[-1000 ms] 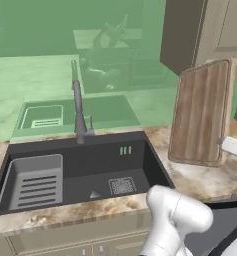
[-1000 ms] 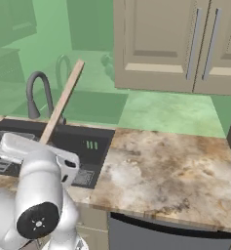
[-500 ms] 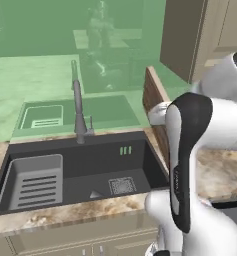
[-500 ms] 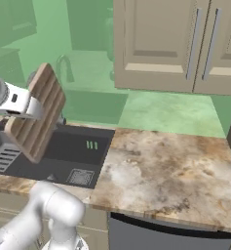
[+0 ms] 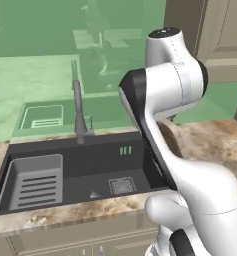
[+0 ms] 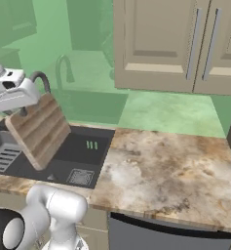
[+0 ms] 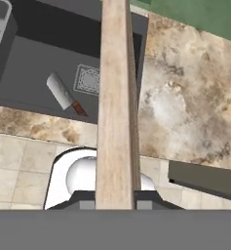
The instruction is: Move the cutting board and knife to the sink. Then move spray from the cabinet to the counter.
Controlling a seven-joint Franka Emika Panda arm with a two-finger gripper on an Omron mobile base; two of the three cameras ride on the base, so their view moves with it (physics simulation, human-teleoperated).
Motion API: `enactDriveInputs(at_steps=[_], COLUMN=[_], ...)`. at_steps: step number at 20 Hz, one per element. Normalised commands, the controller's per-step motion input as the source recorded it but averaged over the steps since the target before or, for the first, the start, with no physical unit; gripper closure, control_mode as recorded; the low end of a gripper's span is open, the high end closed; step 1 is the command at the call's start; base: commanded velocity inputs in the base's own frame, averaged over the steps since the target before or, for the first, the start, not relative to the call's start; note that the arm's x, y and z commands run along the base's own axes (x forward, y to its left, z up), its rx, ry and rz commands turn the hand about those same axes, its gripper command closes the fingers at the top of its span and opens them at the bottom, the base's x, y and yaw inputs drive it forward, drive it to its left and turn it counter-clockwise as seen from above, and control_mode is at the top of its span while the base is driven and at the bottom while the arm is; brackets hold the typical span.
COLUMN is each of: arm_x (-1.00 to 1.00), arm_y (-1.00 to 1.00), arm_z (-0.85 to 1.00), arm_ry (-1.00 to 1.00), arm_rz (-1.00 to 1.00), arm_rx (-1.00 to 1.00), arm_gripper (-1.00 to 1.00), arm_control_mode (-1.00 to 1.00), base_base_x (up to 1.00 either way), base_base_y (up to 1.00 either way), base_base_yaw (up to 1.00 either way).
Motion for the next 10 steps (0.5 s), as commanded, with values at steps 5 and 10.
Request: enactDriveInputs(at_steps=[5, 10], arm_x=[0.01, 0.19], arm_y=[0.00, 0.00], arm_z=[-0.64, -0.35], arm_ry=[0.00, 0.05], arm_rz=[0.00, 0.07], arm_rx=[-0.01, 0.00], arm_gripper=[1.00, 1.00], arm_control_mode=[-1.00, -1.00], base_base_x=[0.00, 0.00], base_base_y=[0.00, 0.00], base_base_yaw=[0.00, 0.00])
